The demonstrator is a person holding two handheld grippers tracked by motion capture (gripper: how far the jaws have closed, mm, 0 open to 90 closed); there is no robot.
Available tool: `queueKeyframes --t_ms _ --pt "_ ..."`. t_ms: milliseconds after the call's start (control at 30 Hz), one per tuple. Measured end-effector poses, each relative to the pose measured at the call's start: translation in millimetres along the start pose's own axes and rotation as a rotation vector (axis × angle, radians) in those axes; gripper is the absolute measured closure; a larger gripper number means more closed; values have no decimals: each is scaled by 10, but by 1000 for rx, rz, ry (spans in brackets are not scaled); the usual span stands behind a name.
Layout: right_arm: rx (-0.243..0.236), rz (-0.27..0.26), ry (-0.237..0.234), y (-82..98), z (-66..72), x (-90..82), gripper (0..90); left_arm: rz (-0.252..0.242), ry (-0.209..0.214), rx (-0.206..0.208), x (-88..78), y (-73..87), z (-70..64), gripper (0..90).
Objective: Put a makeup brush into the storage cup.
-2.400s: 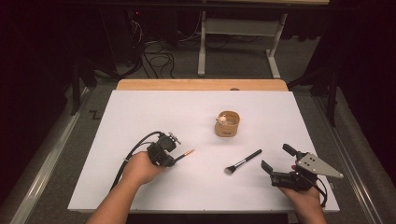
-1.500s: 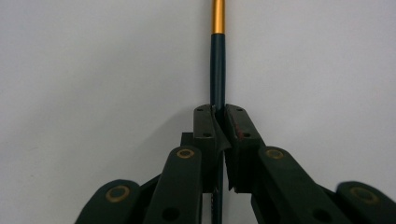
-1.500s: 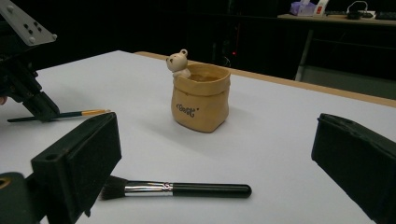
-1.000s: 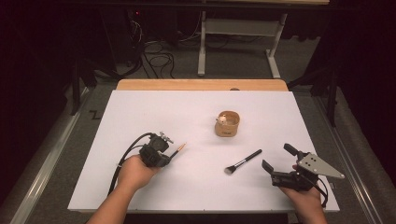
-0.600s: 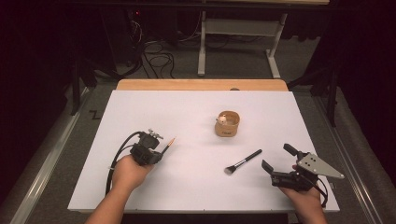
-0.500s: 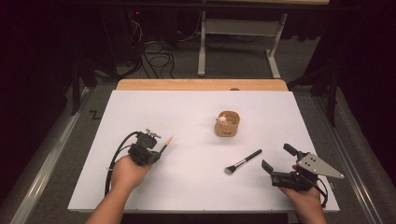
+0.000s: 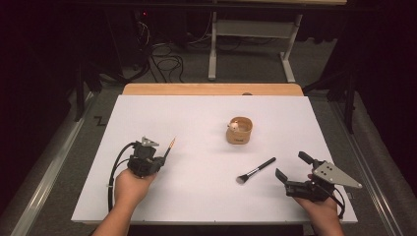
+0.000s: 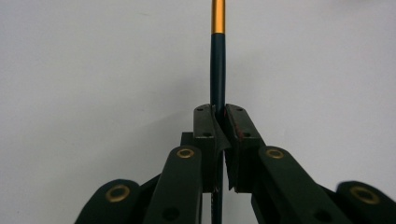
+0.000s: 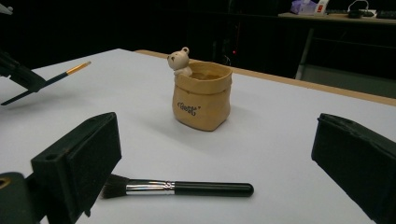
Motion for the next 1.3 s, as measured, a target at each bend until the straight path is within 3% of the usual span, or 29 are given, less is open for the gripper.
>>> queueKeyframes --t_ms 300,567,833,1300 --pt "-5 1 -1 6 12 6 22 -127 26 -25 -64 132 22 840" --pt "-15 6 1 20 21 19 22 -254 20 -27 -131 223 -33 840" --pt "-13 10 4 33 27 28 22 -320 56 -51 -163 273 -1 840" --pt "-24 24 3 71 38 58 22 -396 65 -22 -166 247 -51 841"
Point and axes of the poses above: each handheld gripper's, and its own axes: x roughly forward along the jaws, y roughly out of its underside, z roughly to its left, the point moved 5 cm from there along x, roughly forward along the jaws, and after that the axes turned 6 degrees about x, right-handed, at the moved point
